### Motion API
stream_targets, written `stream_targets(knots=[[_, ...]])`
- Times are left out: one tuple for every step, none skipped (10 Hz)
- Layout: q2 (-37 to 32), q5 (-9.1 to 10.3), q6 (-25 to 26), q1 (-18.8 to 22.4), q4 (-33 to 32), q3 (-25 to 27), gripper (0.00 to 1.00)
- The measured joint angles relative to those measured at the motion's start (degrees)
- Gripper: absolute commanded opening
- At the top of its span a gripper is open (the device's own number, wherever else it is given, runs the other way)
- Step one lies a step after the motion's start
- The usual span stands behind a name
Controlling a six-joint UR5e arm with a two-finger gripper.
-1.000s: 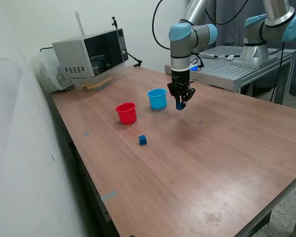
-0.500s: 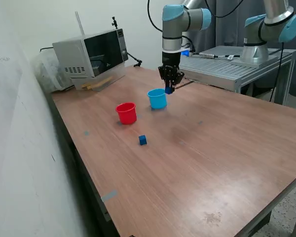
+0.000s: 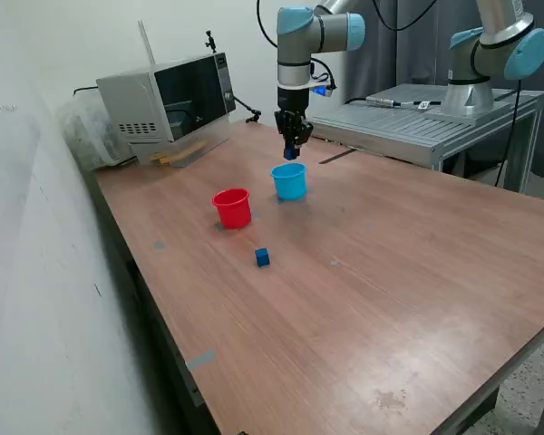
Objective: Place red objects in the red bin, and blue objects in the blue bin.
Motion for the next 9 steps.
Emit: stream_targets(knots=[[0.5, -0.06, 0.0, -0.7, 0.0, -0.2, 0.00], [1.1, -0.09, 0.0, -1.2, 0.0, -0.4, 0.00], [1.5, -0.11, 0.0, -1.5, 0.0, -0.5, 0.00], [1.9, -0.11, 0.0, -1.7, 0.0, -0.6, 1.00], [2.3, -0.10, 0.0, -1.8, 0.0, -0.6, 1.00], [2.5, -0.10, -0.1, -1.9, 0.0, -0.7, 1.00], [2.7, -0.11, -0.4, -1.8, 0.1, -0.8, 1.00], [2.8, -0.12, -0.7, -1.7, 0.1, -0.9, 1.00], [2.9, -0.12, -0.9, -1.4, 0.2, -1.0, 1.00]])
